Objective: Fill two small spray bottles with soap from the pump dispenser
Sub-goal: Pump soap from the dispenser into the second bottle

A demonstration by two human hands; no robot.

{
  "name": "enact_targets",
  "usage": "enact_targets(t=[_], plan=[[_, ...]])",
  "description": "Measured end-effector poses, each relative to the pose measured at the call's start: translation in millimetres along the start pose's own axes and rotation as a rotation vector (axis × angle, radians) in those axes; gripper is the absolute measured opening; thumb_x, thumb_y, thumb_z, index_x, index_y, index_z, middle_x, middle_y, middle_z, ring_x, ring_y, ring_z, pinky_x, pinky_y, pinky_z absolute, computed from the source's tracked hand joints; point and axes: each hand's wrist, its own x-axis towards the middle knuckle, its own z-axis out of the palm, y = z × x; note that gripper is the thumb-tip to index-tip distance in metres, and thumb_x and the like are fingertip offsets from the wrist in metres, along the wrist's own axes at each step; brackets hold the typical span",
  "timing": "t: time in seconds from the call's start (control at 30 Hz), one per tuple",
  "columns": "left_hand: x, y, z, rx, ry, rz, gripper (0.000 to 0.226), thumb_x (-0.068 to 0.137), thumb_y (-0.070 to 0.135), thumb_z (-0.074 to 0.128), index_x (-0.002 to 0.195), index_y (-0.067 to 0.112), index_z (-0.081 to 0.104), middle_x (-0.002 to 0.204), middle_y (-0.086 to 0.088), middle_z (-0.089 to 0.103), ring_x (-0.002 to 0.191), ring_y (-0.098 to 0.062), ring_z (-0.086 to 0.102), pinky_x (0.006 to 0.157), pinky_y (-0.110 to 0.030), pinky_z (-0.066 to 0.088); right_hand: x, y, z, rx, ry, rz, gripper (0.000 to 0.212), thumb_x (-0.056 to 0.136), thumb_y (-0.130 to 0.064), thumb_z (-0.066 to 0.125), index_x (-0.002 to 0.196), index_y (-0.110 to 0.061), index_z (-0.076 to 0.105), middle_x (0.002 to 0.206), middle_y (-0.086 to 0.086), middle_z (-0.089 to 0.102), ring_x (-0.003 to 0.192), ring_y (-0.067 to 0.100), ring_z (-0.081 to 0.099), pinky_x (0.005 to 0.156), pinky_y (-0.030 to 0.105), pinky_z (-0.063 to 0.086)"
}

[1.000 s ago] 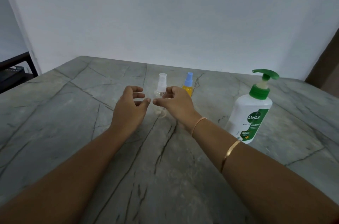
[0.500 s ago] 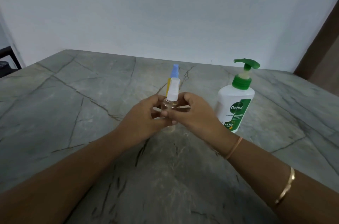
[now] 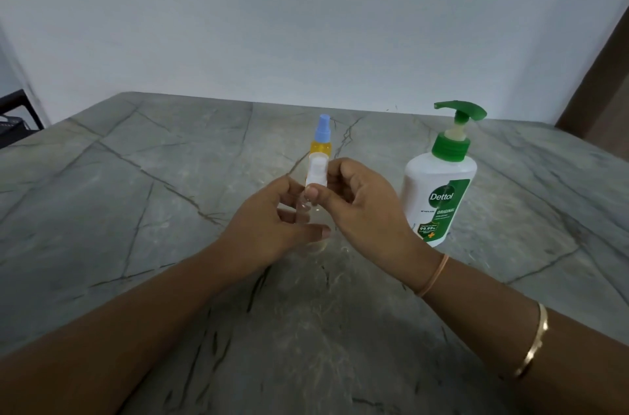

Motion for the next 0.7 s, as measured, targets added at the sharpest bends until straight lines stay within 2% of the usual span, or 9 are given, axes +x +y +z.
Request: enact_targets(t=[0.13, 0.2, 0.27, 0.3, 0.43, 0.5, 0.6, 0.67, 0.7], plan=[[0.5, -2.6, -1.0, -0.047, -0.03, -0.02, 0.037, 0.064, 0.016, 0.081, 0.094, 0.019, 0.06, 0.094, -0.002, 0.065, 0.083, -0.016, 0.068, 0.07, -0.037, 0.058, -1.3, 2.4, -4.4, -0.001, -0.081, 0.004, 0.021, 0.092, -0.015, 0.058, 0.109, -0.004, 0.064, 0.096, 0.008, 0.07, 0.09, 0.019, 0.065, 0.08, 0.027, 0.051], [1.1, -4.7, -1.2, -0.057, -0.042, -0.023, 0.037, 0.065, 0.019, 0.082, 0.095, 0.024, 0.06, 0.097, 0.002, 0.064, 0.089, -0.015, 0.067, 0.072, -0.037, 0.058, -3.7, 2.9, -5.7, 0.113, -0.124, 0.058, 0.031, 0.093, -0.016, 0.056, 0.123, -0.009, 0.057, 0.11, 0.008, 0.066, 0.099, 0.017, 0.064, 0.083, 0.028, 0.053], [0.3, -5.6, -1.1, -0.059, -0.055, -0.01, 0.037, 0.065, 0.025, 0.08, 0.096, 0.027, 0.06, 0.1, 0.003, 0.065, 0.091, -0.014, 0.066, 0.07, -0.032, 0.057, -6.1, 3.6, -3.5, 0.218, -0.107, 0.085, 0.05, 0.088, -0.022, 0.064, 0.133, -0.018, 0.044, 0.124, 0.002, 0.055, 0.106, 0.015, 0.061, 0.085, 0.027, 0.054], [-0.2, -5.8, -1.2, -0.057, -0.057, -0.005, 0.037, 0.065, 0.027, 0.079, 0.097, 0.028, 0.059, 0.101, 0.004, 0.065, 0.092, -0.013, 0.066, 0.069, -0.03, 0.056, -6.5, 4.2, -1.5, 0.236, -0.07, 0.075, 0.055, 0.083, -0.022, 0.07, 0.131, -0.021, 0.042, 0.123, 0.0, 0.052, 0.105, 0.016, 0.06, 0.085, 0.029, 0.054], [0.5, -7.5, -0.5, -0.049, -0.072, -0.002, 0.04, 0.068, 0.018, 0.076, 0.104, 0.026, 0.058, 0.105, 0.004, 0.064, 0.094, -0.013, 0.065, 0.072, -0.037, 0.058, -2.9, 6.5, 4.2, 0.218, 0.084, 0.007, 0.055, 0.075, -0.01, 0.077, 0.115, -0.021, 0.041, 0.086, 0.0, 0.057, 0.079, 0.01, 0.06, 0.073, 0.021, 0.054], [1.1, -7.1, -0.5, -0.058, -0.071, -0.01, 0.041, 0.067, 0.019, 0.075, 0.104, 0.026, 0.057, 0.105, 0.003, 0.064, 0.094, -0.015, 0.066, 0.072, -0.036, 0.058, -2.1, 6.1, 2.0, 0.293, 0.051, -0.002, 0.057, 0.079, -0.004, 0.072, 0.12, -0.022, 0.037, 0.088, 0.006, 0.065, 0.079, 0.011, 0.065, 0.075, 0.022, 0.054], [0.1, -5.9, -0.5, -0.013, -0.065, 0.008, 0.039, 0.071, 0.015, 0.074, 0.103, 0.029, 0.056, 0.099, 0.007, 0.065, 0.09, -0.01, 0.066, 0.07, -0.025, 0.055, -1.7, 3.9, -3.6, 0.383, -0.003, -0.001, 0.061, 0.085, 0.002, 0.063, 0.13, -0.024, 0.03, 0.098, 0.014, 0.068, 0.081, 0.013, 0.066, 0.074, 0.019, 0.053], [-1.3, -4.8, -0.6, 0.019, -0.068, 0.02, 0.042, 0.071, 0.014, 0.073, 0.106, 0.029, 0.055, 0.101, 0.009, 0.065, 0.09, -0.006, 0.065, 0.068, -0.018, 0.053, -1.0, 2.5, -2.7, 0.391, 0.002, 0.018, 0.067, 0.081, -0.004, 0.069, 0.131, -0.025, 0.03, 0.107, 0.011, 0.061, 0.086, 0.017, 0.064, 0.074, 0.02, 0.055], [-1.7, -4.4, -0.8, 0.026, -0.072, 0.023, 0.044, 0.071, 0.014, 0.072, 0.108, 0.028, 0.054, 0.103, 0.01, 0.064, 0.092, -0.005, 0.064, 0.068, -0.017, 0.052, -0.5, 2.4, -0.7, 0.352, 0.013, 0.013, 0.069, 0.078, -0.008, 0.074, 0.13, -0.026, 0.032, 0.104, 0.007, 0.058, 0.086, 0.017, 0.063, 0.074, 0.021, 0.056]])
